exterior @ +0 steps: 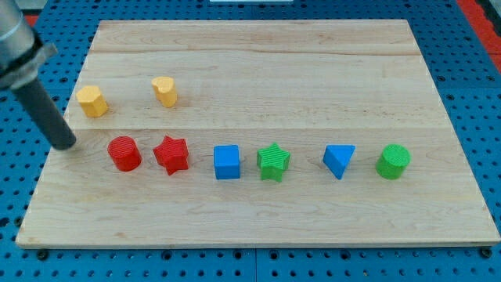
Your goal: Move the yellow hexagon to the left of the red circle
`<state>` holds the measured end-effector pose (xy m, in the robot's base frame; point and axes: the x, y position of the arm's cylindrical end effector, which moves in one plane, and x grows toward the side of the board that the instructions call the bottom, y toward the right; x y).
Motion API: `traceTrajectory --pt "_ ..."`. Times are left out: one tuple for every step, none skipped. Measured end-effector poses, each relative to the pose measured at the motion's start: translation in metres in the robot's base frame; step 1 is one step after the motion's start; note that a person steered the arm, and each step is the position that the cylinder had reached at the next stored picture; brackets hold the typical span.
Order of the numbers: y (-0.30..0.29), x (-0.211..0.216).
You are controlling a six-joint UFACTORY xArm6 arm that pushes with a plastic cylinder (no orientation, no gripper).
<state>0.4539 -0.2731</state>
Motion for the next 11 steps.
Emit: traceTrajectory --pt "-0.021 -0.055" --pt "-0.016 -0.102" --pt "0.021 -0.078" --pt "0.016 -0.051" --pt "0.018 -0.036" --pt "0.043 -0.054" --pt "0.045 -0.054" --pt "0.05 -0.048" --pt "0.048 -0.031" --pt "0.035 -0.021" --pt "0.035 0.007"
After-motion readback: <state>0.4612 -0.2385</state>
